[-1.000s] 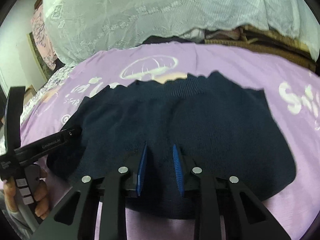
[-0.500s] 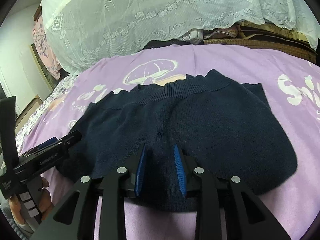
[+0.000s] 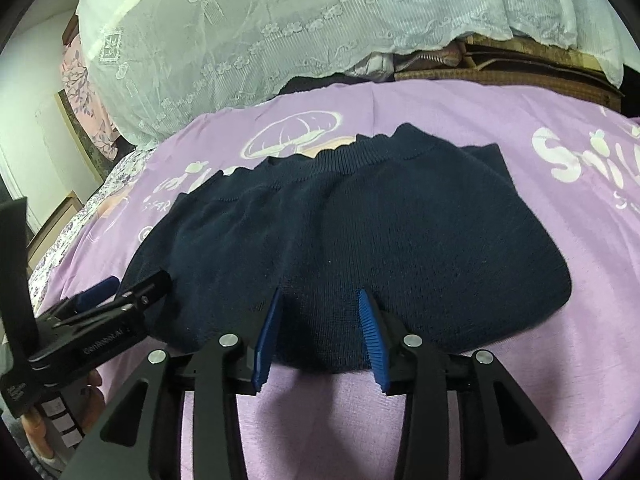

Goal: Fold small clothes

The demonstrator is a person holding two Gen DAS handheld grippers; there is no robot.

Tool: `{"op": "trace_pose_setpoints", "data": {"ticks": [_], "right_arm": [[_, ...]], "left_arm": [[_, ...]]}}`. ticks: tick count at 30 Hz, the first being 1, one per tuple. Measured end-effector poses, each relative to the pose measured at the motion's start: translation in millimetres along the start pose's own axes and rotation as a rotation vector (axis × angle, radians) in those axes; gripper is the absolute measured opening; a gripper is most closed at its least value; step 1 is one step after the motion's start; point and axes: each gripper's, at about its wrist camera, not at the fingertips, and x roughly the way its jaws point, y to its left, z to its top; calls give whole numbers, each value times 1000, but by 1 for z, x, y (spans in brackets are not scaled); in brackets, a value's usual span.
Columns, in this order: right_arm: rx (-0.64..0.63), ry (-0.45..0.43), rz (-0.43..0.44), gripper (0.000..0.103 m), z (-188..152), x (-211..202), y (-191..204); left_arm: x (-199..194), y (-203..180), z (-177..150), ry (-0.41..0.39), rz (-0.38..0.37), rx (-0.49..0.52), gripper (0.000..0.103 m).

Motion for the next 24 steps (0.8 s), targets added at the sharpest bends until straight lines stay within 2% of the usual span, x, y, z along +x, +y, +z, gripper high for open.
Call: {"op": "trace_pose_setpoints", "data": {"ticks": [12,24], "right_arm": [[0,1,2,42,-1,1,0],[2,-56,2,42,0,-11,1]], "left_arm": [[-1,-1,-2,-3,8,6,88],[-20,-8,-1,-63,-20,20,88]]}}
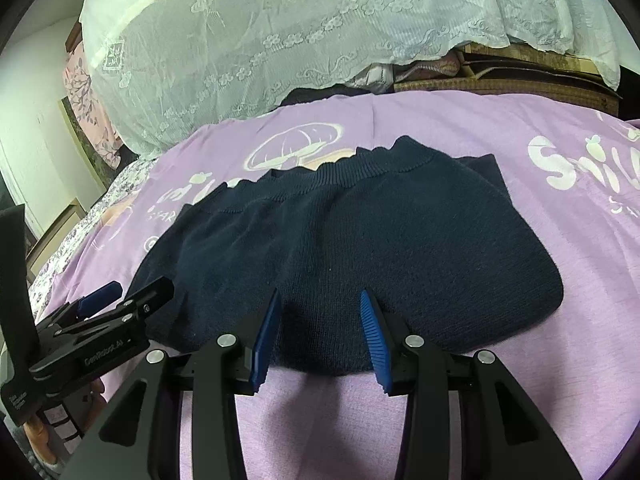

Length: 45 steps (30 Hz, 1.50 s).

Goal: Fold small clothes

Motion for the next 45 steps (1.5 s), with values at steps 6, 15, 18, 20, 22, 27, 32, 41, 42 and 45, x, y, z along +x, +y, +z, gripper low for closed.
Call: {"op": "trace_pose_setpoints", "data": {"ticks": [6,15,18,20,22,27,32,41,42,45], "right_arm": [[24,18,4,44,0,5,-6],[13,46,15,55,-2,11,-3],[19,48,21,55,-1,12,-5],[19,47,21,55,-1,12,-5],[21,46,23,55,-1,12,-5],[23,23,18,55,-1,6,-5],[47,-4,10,55,-2,-4,-9],[72,-14,17,55,-7,-17,-15],[75,-14,18,55,-8,-18,-16],[85,-13,19,56,-11,-22,-18]], "left_arm": [[2,-10,-3,6,-7,42,88],[17,-11,-7,70,16,53,89],[16,-10,-7,69,13,51,90],[16,-10,-7,67,13,52,90],[15,-10,-7,65,12,51,89],[13,-10,-7,55,13,50,89],[7,-10,-6,35,11,44,89],[-3,-11,-10,17,17,46,89],[-4,-12,-11,16,20,46,89],[-7,-13,-12,13,25,48,89]]}}
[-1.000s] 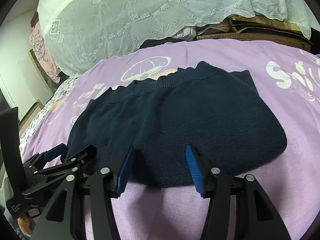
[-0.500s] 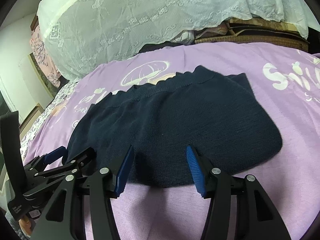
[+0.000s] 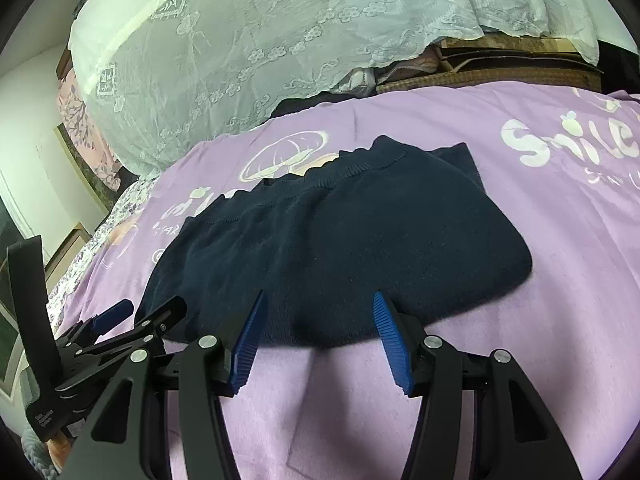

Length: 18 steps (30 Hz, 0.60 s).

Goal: Fold small clothes

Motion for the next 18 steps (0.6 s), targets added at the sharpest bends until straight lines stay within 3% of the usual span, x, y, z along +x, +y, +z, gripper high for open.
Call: {"op": "trace_pose_setpoints", "data": {"ticks": [10,13,18], "right_arm": [[59,11,-5,57,-8,-11,-16],[82,6,-13,63,-10,-14,-22],[108,8,-15,64,-13,-19,-30]], "left_arm": [[-10,-7,-4,-11,10,21,89],[-12,-10,-2,-18,12,30,89],[-14,-14,1,-24,13,38,89]]}}
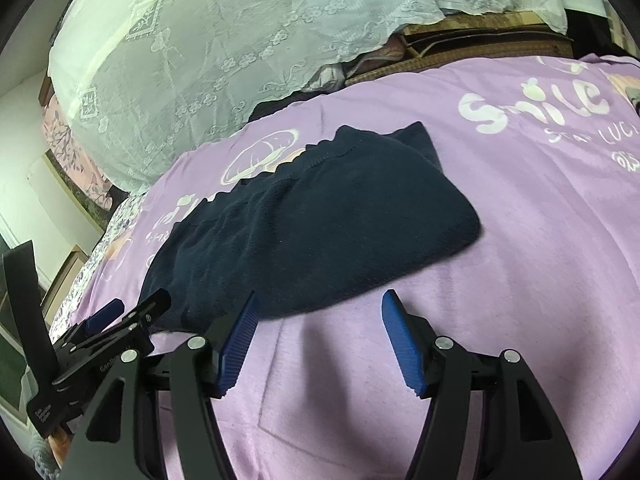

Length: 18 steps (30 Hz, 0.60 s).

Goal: Fold small clothes
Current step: 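Grasp a corner of the folded cardigan with the right gripper and lift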

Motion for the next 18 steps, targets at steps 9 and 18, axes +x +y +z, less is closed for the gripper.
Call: {"op": "trace_pose_setpoints", "data": {"ticks": [9,18], "right_arm": [[119,25,21,66,2,7,-25],[227,8,52,66,9,14,-45]], "left_arm": [[2,-10,19,-5,-13,-6,89],[26,-24,36,36,-13,-23,90]]}}
